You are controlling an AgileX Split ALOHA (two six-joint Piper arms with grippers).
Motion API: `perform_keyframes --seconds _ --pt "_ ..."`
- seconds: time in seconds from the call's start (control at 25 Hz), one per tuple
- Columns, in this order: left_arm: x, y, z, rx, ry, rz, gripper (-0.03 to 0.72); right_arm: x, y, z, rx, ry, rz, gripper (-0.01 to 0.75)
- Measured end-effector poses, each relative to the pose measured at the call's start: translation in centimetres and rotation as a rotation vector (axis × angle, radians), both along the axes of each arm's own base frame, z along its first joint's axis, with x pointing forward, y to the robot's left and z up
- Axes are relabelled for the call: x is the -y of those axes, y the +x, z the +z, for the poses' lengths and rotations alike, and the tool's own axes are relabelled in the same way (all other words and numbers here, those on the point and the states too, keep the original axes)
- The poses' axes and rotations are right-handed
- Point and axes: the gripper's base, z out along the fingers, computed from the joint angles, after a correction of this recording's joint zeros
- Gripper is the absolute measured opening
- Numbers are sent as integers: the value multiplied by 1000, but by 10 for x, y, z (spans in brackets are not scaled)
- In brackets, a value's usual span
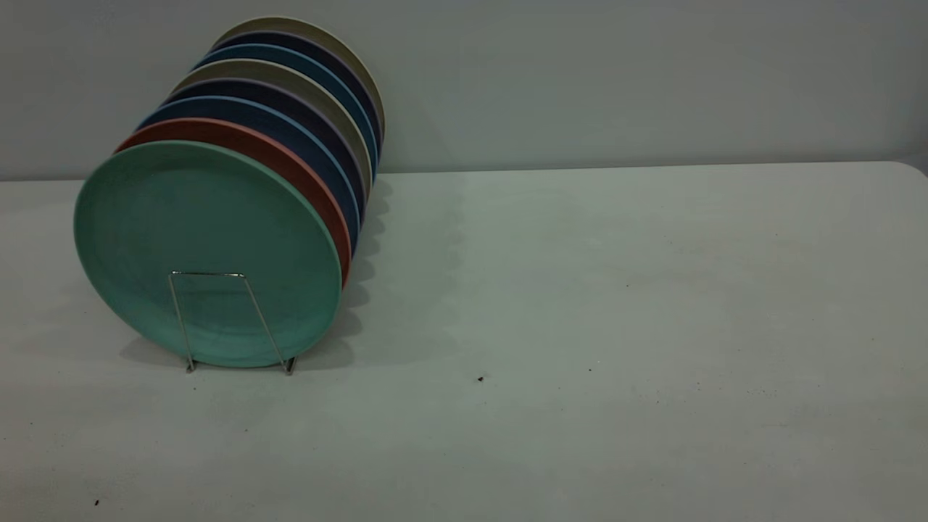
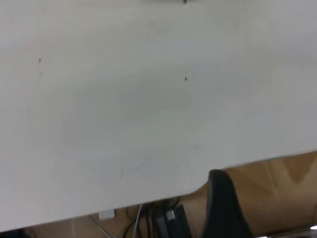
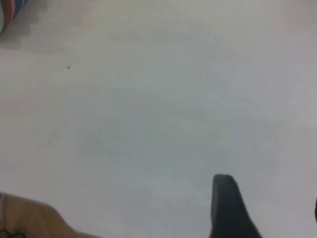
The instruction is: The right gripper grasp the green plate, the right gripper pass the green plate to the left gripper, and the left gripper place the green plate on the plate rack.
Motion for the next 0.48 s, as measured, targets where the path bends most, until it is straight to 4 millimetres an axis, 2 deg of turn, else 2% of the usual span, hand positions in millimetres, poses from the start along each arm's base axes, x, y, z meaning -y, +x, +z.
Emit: perform_keyframes --seconds 0.48 --pt "0 -4 0 32 -3 1 501 0 0 0 -6 0 1 428"
